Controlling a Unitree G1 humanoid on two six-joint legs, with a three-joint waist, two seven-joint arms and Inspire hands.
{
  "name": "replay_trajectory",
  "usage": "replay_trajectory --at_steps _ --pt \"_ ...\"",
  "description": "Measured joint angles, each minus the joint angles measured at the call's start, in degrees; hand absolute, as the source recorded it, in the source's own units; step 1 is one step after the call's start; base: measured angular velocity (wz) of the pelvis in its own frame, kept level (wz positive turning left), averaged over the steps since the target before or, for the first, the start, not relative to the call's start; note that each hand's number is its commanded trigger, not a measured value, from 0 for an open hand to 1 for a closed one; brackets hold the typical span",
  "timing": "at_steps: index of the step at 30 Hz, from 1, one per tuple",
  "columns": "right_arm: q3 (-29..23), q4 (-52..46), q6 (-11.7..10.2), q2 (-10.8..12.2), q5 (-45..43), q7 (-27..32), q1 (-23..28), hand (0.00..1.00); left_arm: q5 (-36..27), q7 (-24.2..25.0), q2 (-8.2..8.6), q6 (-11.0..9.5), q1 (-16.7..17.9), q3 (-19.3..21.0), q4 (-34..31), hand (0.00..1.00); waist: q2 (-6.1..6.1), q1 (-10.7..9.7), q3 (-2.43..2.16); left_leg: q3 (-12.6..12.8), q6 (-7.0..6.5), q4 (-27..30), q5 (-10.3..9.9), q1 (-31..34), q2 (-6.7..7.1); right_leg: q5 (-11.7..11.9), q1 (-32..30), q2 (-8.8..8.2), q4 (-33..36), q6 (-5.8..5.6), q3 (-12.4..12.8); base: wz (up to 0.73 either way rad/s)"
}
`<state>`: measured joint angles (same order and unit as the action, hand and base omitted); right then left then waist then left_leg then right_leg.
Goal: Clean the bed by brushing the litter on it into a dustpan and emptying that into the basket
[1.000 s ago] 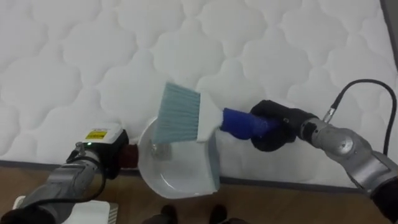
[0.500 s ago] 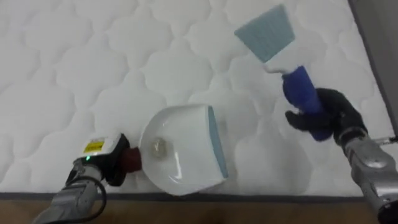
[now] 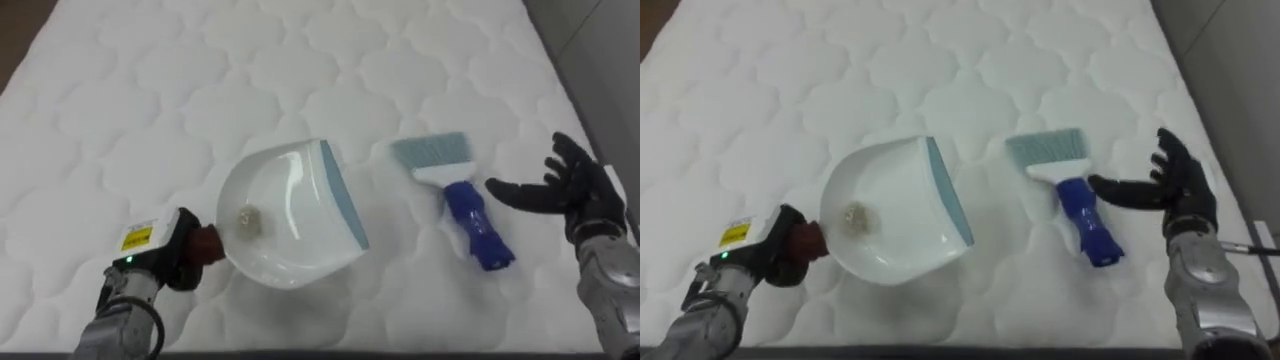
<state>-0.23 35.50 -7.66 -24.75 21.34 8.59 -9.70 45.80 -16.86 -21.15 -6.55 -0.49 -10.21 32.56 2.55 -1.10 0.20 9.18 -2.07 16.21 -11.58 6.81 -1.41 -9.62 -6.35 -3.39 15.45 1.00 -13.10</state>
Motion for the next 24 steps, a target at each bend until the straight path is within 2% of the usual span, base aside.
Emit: replay_trajectory --at_steps 4,7,9,12,14,15,17,19,21,24 --pt "0.1 -1.0 0.0 0.2 -1.3 1.6 0.1 0.00 -0.2 0.0 0.10 0.0 1.1 0.0 -0.2 1.00 -0.02 0.1 -0.02 -1.5 0.04 -0.7 0.0 -2.0 0.28 0.0 2.5 0.04 -0.7 -0.11 -0.6 0.13" --pt "0.1 -5.4 0.0 0.2 -5.2 3.3 1.7 0.00 -0.2 0.0 0.10 -0.1 1.2 0.2 -0.5 1.00 -0.02 1.1 -0.03 -1.5 0.05 -0.7 0.0 -2.6 0.29 0.0 3.3 0.10 -0.7 -0.18 -0.5 0.05" --pt "0.1 -7.7 -0.1 0.2 -7.6 3.6 2.4 0.00 -0.2 0.1 0.09 -0.2 1.5 1.0 -1.8 1.00 -0.01 1.3 -0.03 -2.5 0.05 -0.6 0.0 -2.5 0.49 -0.1 4.1 0.31 -1.0 -0.28 -0.7 0.24" --pt "0.0 -10.2 -0.4 0.2 -11.1 4.6 3.8 0.00 -0.2 0.1 -0.02 -0.3 1.8 1.5 -6.2 1.00 0.11 1.2 -0.14 -5.5 -0.09 -0.4 0.2 -2.4 1.43 -0.5 5.8 0.34 -1.7 -0.65 -0.5 0.53" --pt "-0.2 -13.2 -0.4 0.2 -15.3 5.1 4.9 0.00 -0.2 0.1 0.02 -1.2 1.9 2.3 -8.6 1.00 0.21 -0.2 -0.20 -9.8 -0.27 -0.1 0.7 -2.3 2.94 -1.2 7.4 -0.06 -2.0 -1.11 -1.2 0.81" --pt "-0.4 -14.0 -0.4 0.2 -16.3 5.1 5.3 0.00 -0.2 0.1 0.05 -1.2 1.9 2.5 -9.0 1.00 0.26 -0.3 -0.26 -10.6 -0.32 0.0 0.8 -2.3 3.23 -1.5 7.6 -0.12 -2.0 -1.22 -1.1 0.74" --pt "-0.7 -15.4 -0.5 0.2 -18.5 5.5 5.5 0.00 -0.2 0.0 0.11 -1.2 2.3 3.4 -10.1 1.00 0.31 0.1 -0.29 -12.9 -0.31 0.4 1.1 -2.2 4.15 -1.6 8.7 -0.12 -2.6 -1.33 -1.2 0.57" --pt "-0.7 -16.2 -0.5 0.2 -19.1 5.7 5.6 0.00 -0.3 0.0 0.11 -1.1 2.6 3.6 -10.1 1.00 0.31 0.3 -0.29 -14.4 -0.31 0.4 1.3 -2.3 4.27 -1.6 9.5 -0.08 -3.0 -1.40 -1.2 0.52" --pt "-0.7 -16.8 -1.2 0.2 -19.6 5.7 6.1 0.00 -1.0 0.0 0.18 -1.2 3.7 3.7 -10.1 1.00 0.35 1.4 -0.26 -15.6 -0.14 0.4 1.4 -2.2 4.42 -1.6 9.8 0.10 -3.1 -1.40 -1.3 0.39" --pt "-0.7 -16.9 -1.7 0.3 -20.7 6.4 6.3 0.00 -1.5 0.0 0.94 -1.2 6.4 4.9 -10.1 1.00 0.43 2.0 -0.27 -18.1 0.25 0.8 1.7 -1.1 5.14 -1.6 10.5 0.55 -3.7 -1.40 -1.8 0.55"
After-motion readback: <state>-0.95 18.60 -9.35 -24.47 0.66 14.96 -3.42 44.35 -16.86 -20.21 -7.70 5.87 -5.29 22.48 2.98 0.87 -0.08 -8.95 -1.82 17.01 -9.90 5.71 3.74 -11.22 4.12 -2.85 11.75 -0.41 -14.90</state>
